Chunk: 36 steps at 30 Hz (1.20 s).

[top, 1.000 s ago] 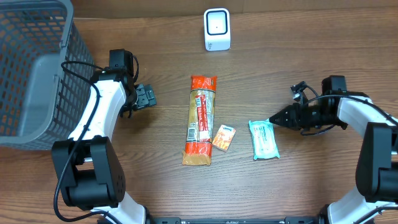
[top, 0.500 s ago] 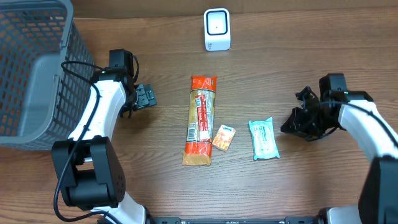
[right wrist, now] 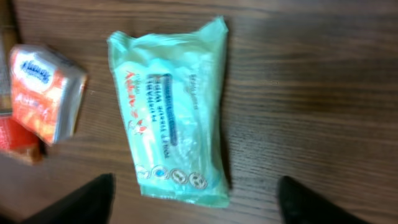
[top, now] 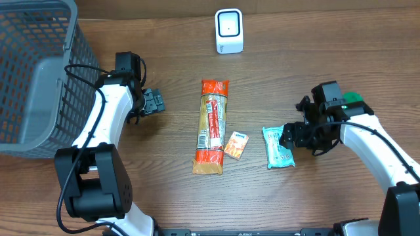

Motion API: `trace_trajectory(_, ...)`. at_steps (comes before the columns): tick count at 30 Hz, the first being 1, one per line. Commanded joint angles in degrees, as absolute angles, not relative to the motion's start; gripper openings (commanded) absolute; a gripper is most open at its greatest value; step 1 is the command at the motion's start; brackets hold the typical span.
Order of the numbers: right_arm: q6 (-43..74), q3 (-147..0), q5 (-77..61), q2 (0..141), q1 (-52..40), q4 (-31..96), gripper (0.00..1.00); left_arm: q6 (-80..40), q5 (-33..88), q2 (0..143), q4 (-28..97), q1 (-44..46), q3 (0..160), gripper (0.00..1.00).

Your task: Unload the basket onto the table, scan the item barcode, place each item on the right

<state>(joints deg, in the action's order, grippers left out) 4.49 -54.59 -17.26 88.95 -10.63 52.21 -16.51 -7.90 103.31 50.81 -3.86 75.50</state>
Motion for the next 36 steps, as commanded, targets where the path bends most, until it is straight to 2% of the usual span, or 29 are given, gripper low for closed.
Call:
trace_trajectory(1,4.1,-52.2,-16.3,88.7,-10.9,49.7,0.68,-16.3,-7.4,103.1,50.7,-4.1,75.4,1.0)
trace_trajectory(2,4.1,-51.4,-16.3,88.7,-10.9,48.4,0.59,-16.3,-7.4,103.1,50.7,-4.1,75.4,1.0)
trace_trajectory(3,4.1,-50.5,-16.3,88.7,-10.9,47.0,0.56,-16.3,-7.4,103.1,50.7,-4.1,75.4,1.0)
trace_trajectory(6,4.1,-48.2,-16.3,88.7,-10.9,43.2,0.54,-16.3,-7.4,103.1,50.7,-4.1,75.4,1.0)
trace_trajectory(9,4.1,-45.5,-16.3,88.7,-10.9,38.9,0.43,-16.3,-7.4,103.1,50.7,-4.1,75.4,1.0)
trace_trajectory(18,4.1,-38.8,-16.6,88.8,-10.9,27.2,0.3,-16.3,-7.4,103.1,50.7,-4.1,75.4,1.0)
trace_trajectory(24,4.1,-38.2,-19.5,88.8,-10.9,26.8,0.29,-16.3,-7.4,103.1,50.7,-4.1,75.4,1.0)
trace_trajectory(27,4.1,-38.2,-24.2,88.7,-10.9,26.9,0.04,-16.3,-7.4,103.1,50.7,-4.1,75.4,1.0)
trace_trajectory(32,4.1,-39.2,-24.3,88.6,-10.5,27.8,0.04,-16.3,-7.4,103.1,50.7,-4.1,75.4,1.0)
trace_trajectory(36,4.1,-46.1,-19.2,87.5,-9.7,37.3,0.04,-16.3,-7.4,103.1,50.7,-4.1,75.4,1.0)
